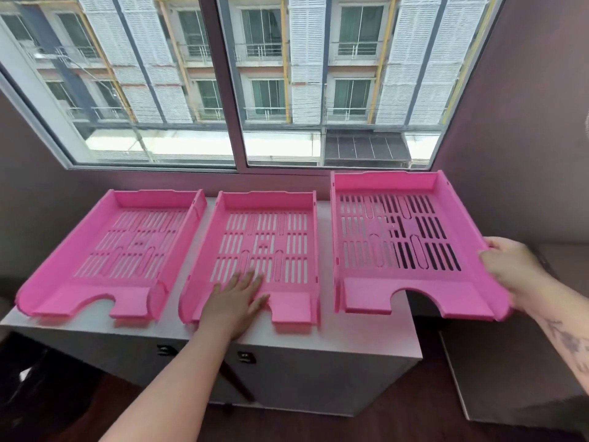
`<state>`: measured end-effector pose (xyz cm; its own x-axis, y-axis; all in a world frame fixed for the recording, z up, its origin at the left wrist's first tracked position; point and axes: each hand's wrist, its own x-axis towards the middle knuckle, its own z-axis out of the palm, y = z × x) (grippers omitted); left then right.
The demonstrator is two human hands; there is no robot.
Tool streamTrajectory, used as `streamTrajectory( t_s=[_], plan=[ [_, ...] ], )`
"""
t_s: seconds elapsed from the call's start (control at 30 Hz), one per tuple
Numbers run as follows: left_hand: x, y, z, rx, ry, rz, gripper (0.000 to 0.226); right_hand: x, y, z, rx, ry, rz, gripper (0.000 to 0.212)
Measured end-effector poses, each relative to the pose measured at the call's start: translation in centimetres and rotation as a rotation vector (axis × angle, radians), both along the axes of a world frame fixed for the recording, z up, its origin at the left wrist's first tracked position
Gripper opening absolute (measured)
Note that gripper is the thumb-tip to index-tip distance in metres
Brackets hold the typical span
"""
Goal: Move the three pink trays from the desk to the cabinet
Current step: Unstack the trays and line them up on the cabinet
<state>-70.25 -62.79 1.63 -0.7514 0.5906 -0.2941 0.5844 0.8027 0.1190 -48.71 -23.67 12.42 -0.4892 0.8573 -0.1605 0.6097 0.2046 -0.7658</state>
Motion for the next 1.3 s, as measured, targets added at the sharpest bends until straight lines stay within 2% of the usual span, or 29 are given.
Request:
streamTrajectory(
  t_s=[0.23, 0.3, 0.4, 0.5, 0.57, 0.6, 0.67, 0.77, 0.87, 1.3],
  plan=[
    [-1.8, -1.8, 0.0, 0.006, 0.012, 0.027, 0.079, -2.8, -3.9, -3.7, -0.083, -0.044, 0.062, 0.035],
    [-2.2, -2.5, -0.1, 0.005, 0.027, 0.03, 0.068, -3.4, -5.0, -4.8, -0.058, -0.053, 0.079, 0.035],
    [-2.9, -3.7, -0.2, -0.001, 0.023, 0.031, 0.065, -4.1, -6.0, -5.5, 0.011, -0.144, 0.12, 0.038],
    [-2.9, -3.7, 0.2, 0.015, 0.022, 0.041, 0.066, -4.7, -7.2, -5.3, 0.268, -0.313, 0.256, 0.061],
    [-2.1, -3.1, 0.5, 0.071, 0.047, 0.067, 0.068, -5.6, -9.2, -5.0, 0.487, -0.321, 0.41, 0.065],
    [-1.5, -2.7, 0.5, 0.099, 0.059, 0.074, 0.068, -6.0, -10.4, -5.0, 0.532, -0.323, 0.508, 0.065],
    [-0.4, -2.3, 0.4, 0.125, 0.072, 0.074, 0.067, -6.6, -12.9, -6.0, 0.514, -0.366, 0.663, 0.067],
    [0.1, -2.2, 0.1, 0.124, 0.083, 0.086, 0.065, -6.7, -15.6, -9.1, 0.41, -0.514, 0.749, 0.073],
    [-0.3, -2.6, 0.1, 0.124, 0.102, 0.085, 0.063, -7.2, -16.5, -10.8, 0.434, -0.588, 0.754, 0.074],
    [-4.9, -3.3, -0.1, 0.07, 0.083, 0.073, 0.062, -13.0, -16.8, -10.6, 0.402, -0.647, 0.759, 0.072]
  ],
)
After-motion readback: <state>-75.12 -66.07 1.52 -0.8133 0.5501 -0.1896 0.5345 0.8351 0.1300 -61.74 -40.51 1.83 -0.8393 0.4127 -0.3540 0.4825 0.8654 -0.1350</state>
